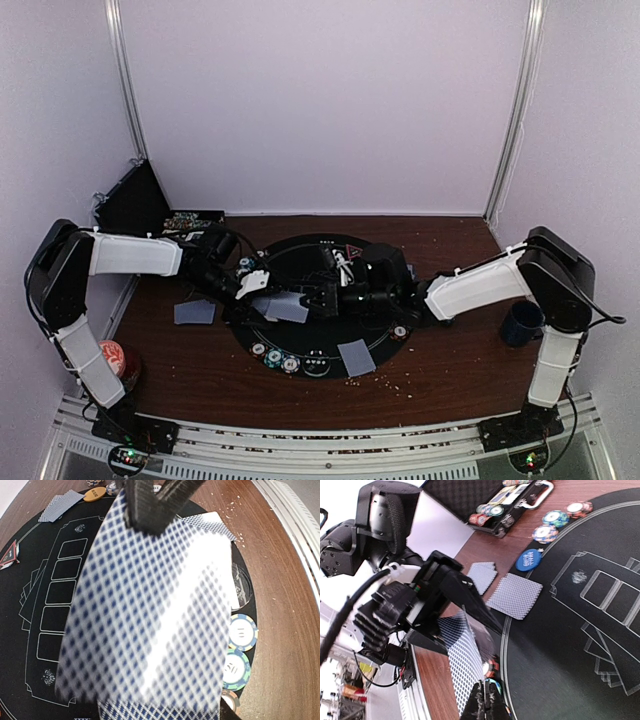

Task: Distribute texas hold em gaming equipment
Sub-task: Pick up the poker card from the face-down deck piles, then distribute the poker card in the dealer area.

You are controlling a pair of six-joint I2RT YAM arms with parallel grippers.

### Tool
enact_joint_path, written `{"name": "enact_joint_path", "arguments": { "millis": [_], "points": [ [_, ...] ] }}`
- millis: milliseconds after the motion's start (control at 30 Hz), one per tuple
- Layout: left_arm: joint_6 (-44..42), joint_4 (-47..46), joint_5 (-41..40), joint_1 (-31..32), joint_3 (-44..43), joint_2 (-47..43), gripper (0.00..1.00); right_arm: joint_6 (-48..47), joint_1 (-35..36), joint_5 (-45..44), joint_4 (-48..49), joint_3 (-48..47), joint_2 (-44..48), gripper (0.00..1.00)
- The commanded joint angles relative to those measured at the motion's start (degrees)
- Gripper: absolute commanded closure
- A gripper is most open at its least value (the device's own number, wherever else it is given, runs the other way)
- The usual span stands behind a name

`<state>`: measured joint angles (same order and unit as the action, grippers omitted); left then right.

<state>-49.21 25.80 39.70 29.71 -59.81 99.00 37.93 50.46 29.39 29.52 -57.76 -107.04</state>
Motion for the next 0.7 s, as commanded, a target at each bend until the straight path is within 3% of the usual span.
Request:
{"name": "enact_joint_path", "arguments": {
  "millis": [0, 400, 667],
  "points": [
    [-0.4, -0.4, 0.6, -0.3, -1.5, 0.1, 0.58, 2.2, -0.8, -5.4, 3.7, 5.7, 5.1, 1.0],
    [0.0, -0.5, 0.3, -0.3, -1.7, 0.4, 0.58, 19.4, 4.2, -34.4, 28.8, 37.9, 17.7, 1.0],
    [0.1, -0.5, 0.2, -0.2, -1.8, 0.8, 0.58, 25.5, 16.7, -57.6, 34.3, 44.9, 17.5, 1.0]
  ]
}}
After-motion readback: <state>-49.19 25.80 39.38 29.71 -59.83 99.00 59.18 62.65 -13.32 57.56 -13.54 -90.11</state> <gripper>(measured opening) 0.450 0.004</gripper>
